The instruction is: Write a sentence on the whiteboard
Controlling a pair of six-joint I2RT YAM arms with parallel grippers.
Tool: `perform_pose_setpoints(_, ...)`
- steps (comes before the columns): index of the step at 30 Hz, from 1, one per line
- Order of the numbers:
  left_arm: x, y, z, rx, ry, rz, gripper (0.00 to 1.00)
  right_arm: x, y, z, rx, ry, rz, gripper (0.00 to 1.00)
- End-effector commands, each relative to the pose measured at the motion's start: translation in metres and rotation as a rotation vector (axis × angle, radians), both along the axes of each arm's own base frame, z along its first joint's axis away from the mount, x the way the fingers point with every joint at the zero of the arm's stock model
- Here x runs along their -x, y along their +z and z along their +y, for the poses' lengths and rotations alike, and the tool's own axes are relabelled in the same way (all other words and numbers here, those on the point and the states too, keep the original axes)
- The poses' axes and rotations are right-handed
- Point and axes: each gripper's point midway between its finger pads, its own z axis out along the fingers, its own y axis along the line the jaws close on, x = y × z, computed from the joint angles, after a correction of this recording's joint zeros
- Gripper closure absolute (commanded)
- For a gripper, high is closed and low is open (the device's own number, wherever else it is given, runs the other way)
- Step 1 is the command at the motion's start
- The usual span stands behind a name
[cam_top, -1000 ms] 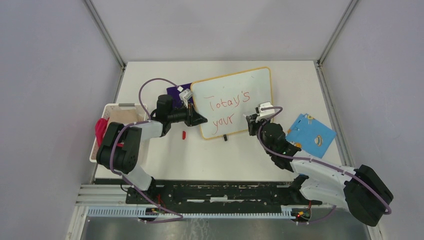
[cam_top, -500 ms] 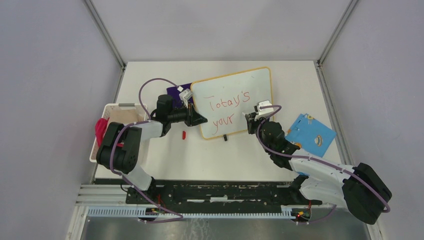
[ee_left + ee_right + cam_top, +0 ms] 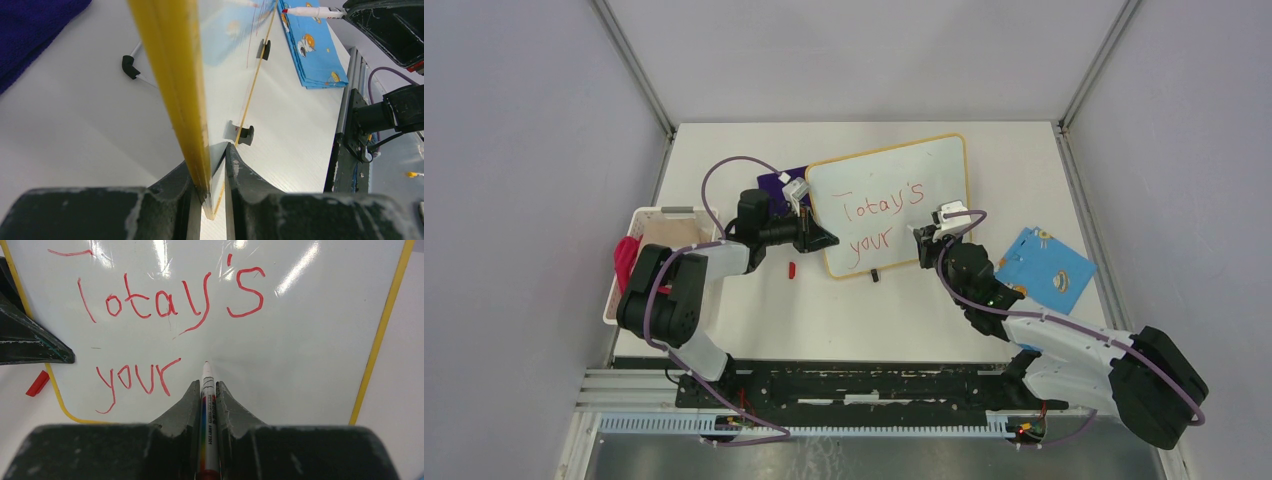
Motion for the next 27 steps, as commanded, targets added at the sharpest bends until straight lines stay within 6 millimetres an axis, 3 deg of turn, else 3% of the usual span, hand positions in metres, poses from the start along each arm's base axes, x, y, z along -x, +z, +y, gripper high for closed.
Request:
perform_pose_setpoints(1,0.0017,-0.0582,0.0193,-0.191,0.09,0.071,0.98,-0.0013,0.0243,0.0036,-0.051,0.012,-0.058,1.0)
perform_pose_setpoints(27,0.0018,-0.0593,0.0194,-0.193,0.09,0.074,0.98,0.0034,0.0177,0.006,-0.028,0.027,-0.043,1.0)
